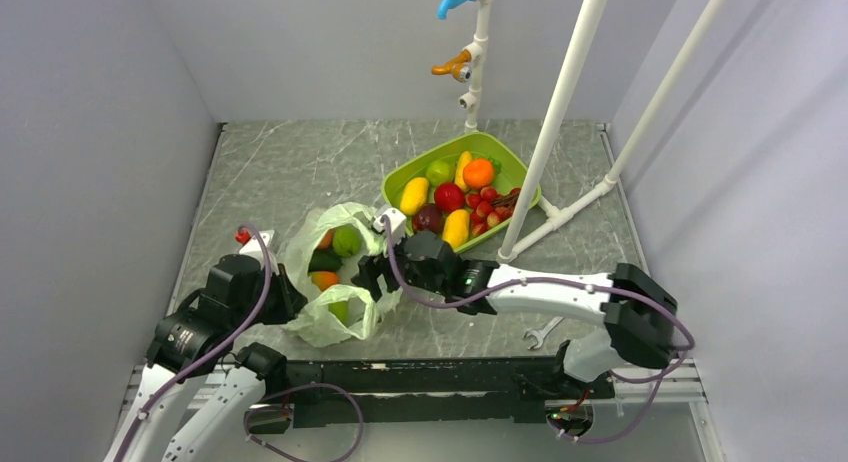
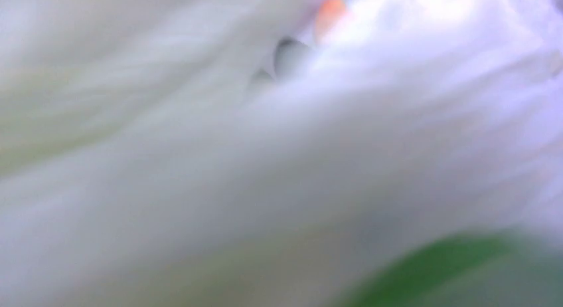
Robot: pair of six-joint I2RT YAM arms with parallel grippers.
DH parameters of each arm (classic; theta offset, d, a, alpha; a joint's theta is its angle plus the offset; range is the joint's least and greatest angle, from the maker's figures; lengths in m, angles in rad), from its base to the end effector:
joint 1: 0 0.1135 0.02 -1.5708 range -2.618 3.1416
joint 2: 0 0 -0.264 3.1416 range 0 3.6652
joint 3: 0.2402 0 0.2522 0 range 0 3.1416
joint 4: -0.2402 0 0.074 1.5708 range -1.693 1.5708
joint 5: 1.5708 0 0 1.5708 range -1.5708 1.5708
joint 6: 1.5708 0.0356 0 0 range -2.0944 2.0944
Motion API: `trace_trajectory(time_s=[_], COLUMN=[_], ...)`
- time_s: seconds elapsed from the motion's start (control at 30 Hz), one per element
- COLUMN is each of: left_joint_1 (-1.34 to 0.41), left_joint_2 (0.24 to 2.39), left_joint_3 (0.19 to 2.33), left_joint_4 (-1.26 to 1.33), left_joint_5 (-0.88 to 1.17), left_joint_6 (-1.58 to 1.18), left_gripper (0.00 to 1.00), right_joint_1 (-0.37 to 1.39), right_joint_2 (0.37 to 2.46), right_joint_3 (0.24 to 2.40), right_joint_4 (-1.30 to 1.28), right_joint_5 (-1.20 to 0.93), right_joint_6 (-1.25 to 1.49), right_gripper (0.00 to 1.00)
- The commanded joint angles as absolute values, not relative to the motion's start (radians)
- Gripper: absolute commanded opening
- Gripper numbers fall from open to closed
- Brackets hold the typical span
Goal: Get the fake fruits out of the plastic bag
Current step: Adjust the plastic bag at the center of the board.
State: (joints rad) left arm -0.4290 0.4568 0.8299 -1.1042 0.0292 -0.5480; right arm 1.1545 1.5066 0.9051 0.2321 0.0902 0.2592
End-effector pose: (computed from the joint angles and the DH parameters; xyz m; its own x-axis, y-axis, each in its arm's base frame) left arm 0.0640 -0.0304 0.3019 -0.7452 -0.2318 -0.6253 0.0555 0.9129 -0.4045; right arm 0.1408 0.3106 0.2483 -0.3659 -0.1963 -0.9097 -0.8102 0.5482 0.2076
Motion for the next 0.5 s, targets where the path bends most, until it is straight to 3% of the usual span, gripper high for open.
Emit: trace_trajectory(time_s=[0.0,0.17,0.3,0.37,0.47], left_joint_1=[-0.431,-0.431,-0.431,-0.431,-0.431], left_joint_2=[0.440,0.457,0.477,0.490,0.518], left_joint_3=[0.801,0.786,0.806,0.808,0.811], left_joint_4=[-1.060,-0.969,-0.901,-0.860,-0.801], left_joint_5=[0.069,0.058,0.034,0.006,-0.051], left_joint_6=[-0.572,-0.557,-0.567,-0.564,-0.559], left_gripper=[0.00,0.00,0.00,0.00,0.00], right_joint_1=[1.150,1.151,1.187,1.239,1.304], right_joint_2=[1.389,1.355,1.378,1.382,1.410], right_joint_3=[0.958,0.932,0.936,0.921,0.911], right_joint_4=[0.254,0.359,0.368,0.336,0.277], right_joint_5=[-0.094,-0.410,-0.552,-0.542,-0.494], right_joint_6=[0.197,0.193,0.148,0.074,0.010], right_gripper=[0.84,0.96,0.97,0.93,0.76])
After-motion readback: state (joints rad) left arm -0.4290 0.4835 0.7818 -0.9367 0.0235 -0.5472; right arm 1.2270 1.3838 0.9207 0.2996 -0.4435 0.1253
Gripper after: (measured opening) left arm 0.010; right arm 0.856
